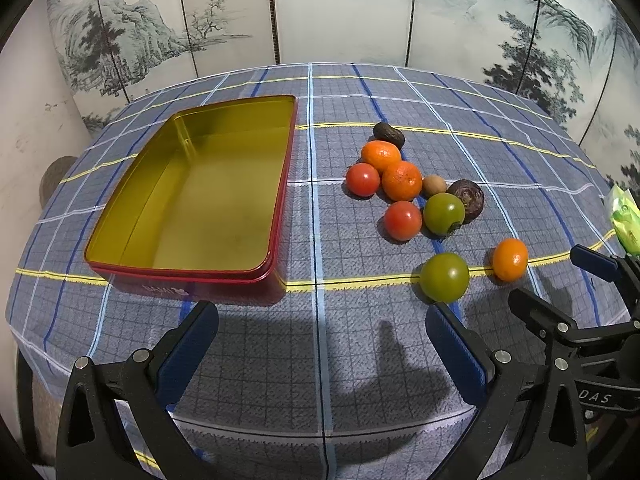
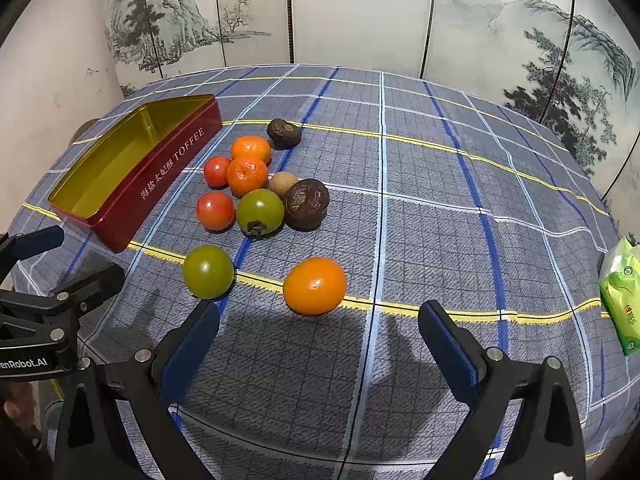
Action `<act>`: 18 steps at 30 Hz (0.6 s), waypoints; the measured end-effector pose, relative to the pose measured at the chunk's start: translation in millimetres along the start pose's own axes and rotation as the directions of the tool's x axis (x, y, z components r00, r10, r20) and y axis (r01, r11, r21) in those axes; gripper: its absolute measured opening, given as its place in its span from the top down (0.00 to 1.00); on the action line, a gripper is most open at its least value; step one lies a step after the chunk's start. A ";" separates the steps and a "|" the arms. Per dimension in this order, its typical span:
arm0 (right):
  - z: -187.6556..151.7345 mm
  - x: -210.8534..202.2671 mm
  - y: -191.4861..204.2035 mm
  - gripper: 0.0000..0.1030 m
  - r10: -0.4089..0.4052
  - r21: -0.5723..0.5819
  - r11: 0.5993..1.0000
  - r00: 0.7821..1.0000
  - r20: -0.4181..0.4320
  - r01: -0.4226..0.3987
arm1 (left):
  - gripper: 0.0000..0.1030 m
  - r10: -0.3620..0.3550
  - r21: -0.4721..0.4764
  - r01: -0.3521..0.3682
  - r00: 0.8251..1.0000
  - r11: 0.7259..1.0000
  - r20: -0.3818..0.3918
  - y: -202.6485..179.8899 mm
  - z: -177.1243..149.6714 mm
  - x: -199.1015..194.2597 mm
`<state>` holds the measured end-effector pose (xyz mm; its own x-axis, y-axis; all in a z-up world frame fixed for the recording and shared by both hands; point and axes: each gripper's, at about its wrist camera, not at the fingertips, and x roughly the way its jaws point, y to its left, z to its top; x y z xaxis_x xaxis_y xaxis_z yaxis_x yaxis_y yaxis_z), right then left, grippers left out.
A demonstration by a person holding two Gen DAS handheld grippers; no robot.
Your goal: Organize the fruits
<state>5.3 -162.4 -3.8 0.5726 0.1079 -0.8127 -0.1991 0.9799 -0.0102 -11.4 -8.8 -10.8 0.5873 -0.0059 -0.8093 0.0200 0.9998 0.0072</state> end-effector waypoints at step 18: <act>-1.7 4.5 -2.7 0.09 0.010 0.017 1.000 1.000 -0.011 -0.009 | 0.00 -0.009 0.013 0.009 1.000 1.000 -0.003 -2.1 -1.6 -0.8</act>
<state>7.1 -164.9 -8.4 0.5618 0.1155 -0.8191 -0.1910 0.9816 0.0074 -13.3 -10.8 -11.1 0.5846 -0.0148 -0.8112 0.0361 0.9993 0.0077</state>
